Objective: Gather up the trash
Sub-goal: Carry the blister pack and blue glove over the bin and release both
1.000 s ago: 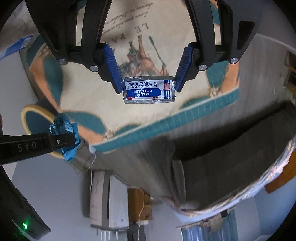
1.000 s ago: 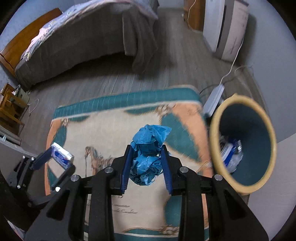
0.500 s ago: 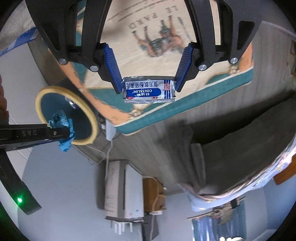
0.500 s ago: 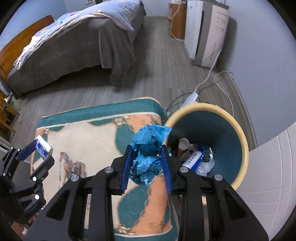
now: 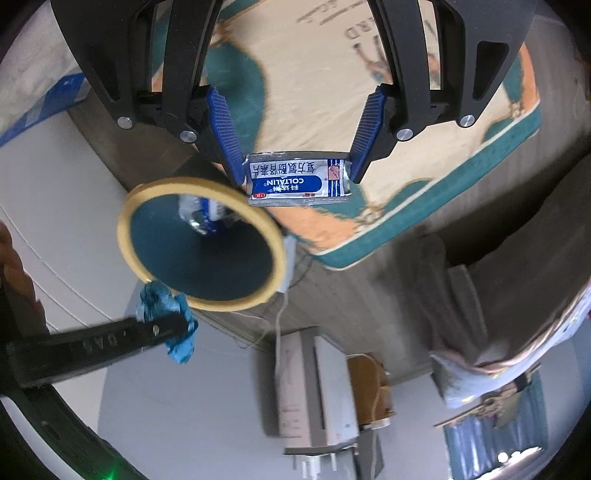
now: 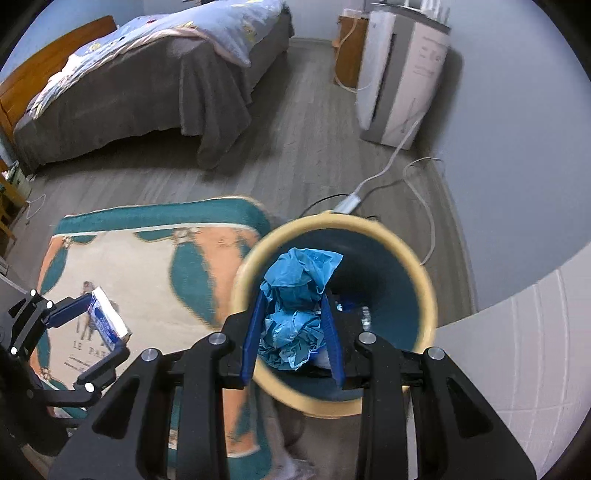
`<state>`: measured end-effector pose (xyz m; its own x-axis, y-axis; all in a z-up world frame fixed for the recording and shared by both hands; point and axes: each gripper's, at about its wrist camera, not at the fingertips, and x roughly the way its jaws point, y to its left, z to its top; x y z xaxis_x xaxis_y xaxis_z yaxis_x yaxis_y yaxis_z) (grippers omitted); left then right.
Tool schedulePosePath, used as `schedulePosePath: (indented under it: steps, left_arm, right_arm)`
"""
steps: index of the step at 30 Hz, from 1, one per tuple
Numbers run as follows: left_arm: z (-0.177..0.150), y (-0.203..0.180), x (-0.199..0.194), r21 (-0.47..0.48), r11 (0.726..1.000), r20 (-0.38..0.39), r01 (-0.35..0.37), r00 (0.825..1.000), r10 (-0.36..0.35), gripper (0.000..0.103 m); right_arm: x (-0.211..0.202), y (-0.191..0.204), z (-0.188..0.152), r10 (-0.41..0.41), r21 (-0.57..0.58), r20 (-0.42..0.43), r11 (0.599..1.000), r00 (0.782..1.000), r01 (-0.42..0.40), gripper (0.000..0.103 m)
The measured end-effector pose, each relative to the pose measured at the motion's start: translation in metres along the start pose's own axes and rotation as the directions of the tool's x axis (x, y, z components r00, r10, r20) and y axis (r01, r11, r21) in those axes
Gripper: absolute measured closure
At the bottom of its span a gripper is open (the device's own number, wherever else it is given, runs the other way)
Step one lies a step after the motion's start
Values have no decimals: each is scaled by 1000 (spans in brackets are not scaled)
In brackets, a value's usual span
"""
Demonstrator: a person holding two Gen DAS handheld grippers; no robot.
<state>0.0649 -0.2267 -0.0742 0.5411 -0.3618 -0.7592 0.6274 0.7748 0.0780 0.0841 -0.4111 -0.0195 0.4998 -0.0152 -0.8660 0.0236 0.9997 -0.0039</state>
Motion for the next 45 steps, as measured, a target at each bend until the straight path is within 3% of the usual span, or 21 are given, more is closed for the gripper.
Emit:
schedulePosePath:
  steps: [5, 10, 14, 23, 27, 33, 35, 37, 40, 45]
  left_arm:
    - [22, -29, 9, 51, 998, 12, 45, 999, -46, 44]
    - [43, -53, 35, 67, 989, -32, 134, 991, -132, 44]
    - [57, -66, 63, 71, 983, -81, 167, 984, -161, 44]
    - [76, -71, 117, 121, 988, -111, 99, 990, -86, 43]
    - [78, -62, 123, 109, 990, -103, 85, 992, -74, 36]
    - [73, -52, 123, 104, 991, -81, 80, 994, -72, 34]
    - [72, -53, 122, 116, 990, -76, 81, 994, -72, 33]
    - [71, -55, 121, 124, 988, -67, 86, 995, -79, 29]
    - [70, -57, 120, 135, 987, -56, 89, 995, -83, 29]
    - [69, -60, 120, 139, 986, -54, 94, 995, -88, 28]
  right_arm:
    - [13, -64, -13, -13, 143, -34, 990, 999, 17, 73]
    - [45, -103, -32, 25, 284, -105, 959, 994, 6, 73]
    - [65, -106, -36, 7, 309, -151, 950, 988, 40, 73]
    - [85, -107, -36, 14, 364, -156, 930, 988, 44, 72]
    - [93, -109, -31, 3, 366, -160, 929, 987, 57, 72]
    - [127, -95, -33, -27, 289, -257, 952, 966, 104, 71]
    - [128, -95, -29, -35, 292, -233, 951, 972, 104, 68]
    - [123, -96, -25, -65, 293, -196, 948, 978, 121, 53]
    - [118, -98, -21, -70, 308, -147, 945, 987, 113, 46]
    - [115, -106, -21, -80, 328, -149, 936, 986, 126, 44]
